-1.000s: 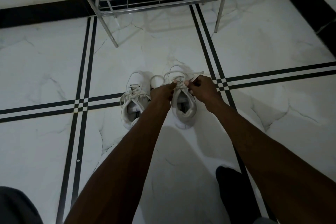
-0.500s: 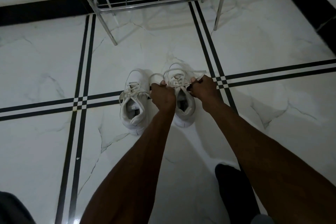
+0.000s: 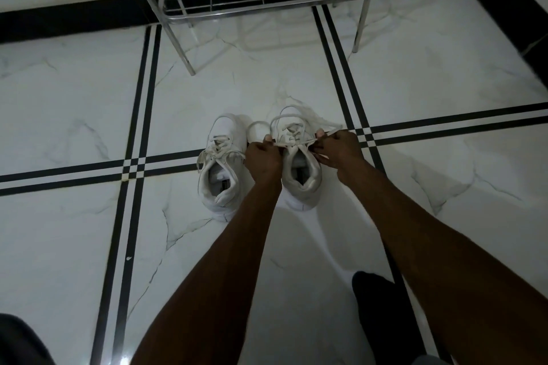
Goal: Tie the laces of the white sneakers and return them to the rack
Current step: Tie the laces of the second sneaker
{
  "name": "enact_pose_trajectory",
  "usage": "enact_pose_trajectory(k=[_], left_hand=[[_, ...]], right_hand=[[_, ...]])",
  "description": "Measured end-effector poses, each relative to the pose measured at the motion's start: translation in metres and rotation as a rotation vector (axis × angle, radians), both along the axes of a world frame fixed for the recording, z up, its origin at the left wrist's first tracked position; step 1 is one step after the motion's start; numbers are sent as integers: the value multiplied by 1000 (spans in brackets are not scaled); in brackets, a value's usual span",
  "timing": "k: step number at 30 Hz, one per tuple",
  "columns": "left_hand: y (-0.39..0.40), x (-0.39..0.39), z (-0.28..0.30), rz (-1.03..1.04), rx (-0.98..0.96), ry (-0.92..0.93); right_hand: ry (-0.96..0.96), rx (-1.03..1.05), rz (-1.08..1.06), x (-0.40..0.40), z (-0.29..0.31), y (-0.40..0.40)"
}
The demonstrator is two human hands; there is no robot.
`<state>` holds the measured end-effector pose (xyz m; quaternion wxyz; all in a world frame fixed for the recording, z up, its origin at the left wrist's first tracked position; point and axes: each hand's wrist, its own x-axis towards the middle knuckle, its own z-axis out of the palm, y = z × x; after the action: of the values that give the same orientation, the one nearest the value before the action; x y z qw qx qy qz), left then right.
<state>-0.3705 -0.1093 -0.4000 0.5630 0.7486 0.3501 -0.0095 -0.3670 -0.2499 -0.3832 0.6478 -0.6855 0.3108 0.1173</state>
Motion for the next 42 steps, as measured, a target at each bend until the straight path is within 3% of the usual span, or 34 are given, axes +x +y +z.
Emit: enact_pose_trajectory(k=[2,4,6,9,12,16,18,22,25,30,34,42], left_hand=[[9,-1,1,-43,-4,-34],[16,-7,10,-103,105,-33],[23,-13,12,-240,333,-120],[26,-18,11,-591,676,-279],[27,-10,3,-800,843,-193],[37,-1,12,-881,891,-41],[47,2,18,-913,767,-49],[58,7,38,-762,442,-299],[45,10,58,-708,57,-299],[29,25,46,-502,-354,-230],[19,31,33,-461,-425,-222],[27,27,33,-631,-237,-250]], right_hand=[[35,12,78,1,9,-10],[41,-236,213,2,8,-24],[-149,-639,294,4,4,-31],[-483,-988,609,6,1,-29],[-421,-1028,817,6,5,-24],[-311,-879,790,1,15,-28],[-302,-683,710,2,23,-36],[-274,-332,614,15,43,-34],[-239,-103,491,25,47,-20],[-184,241,298,29,45,-4],[-215,234,290,30,39,-1],[-238,28,390,29,31,-2]])
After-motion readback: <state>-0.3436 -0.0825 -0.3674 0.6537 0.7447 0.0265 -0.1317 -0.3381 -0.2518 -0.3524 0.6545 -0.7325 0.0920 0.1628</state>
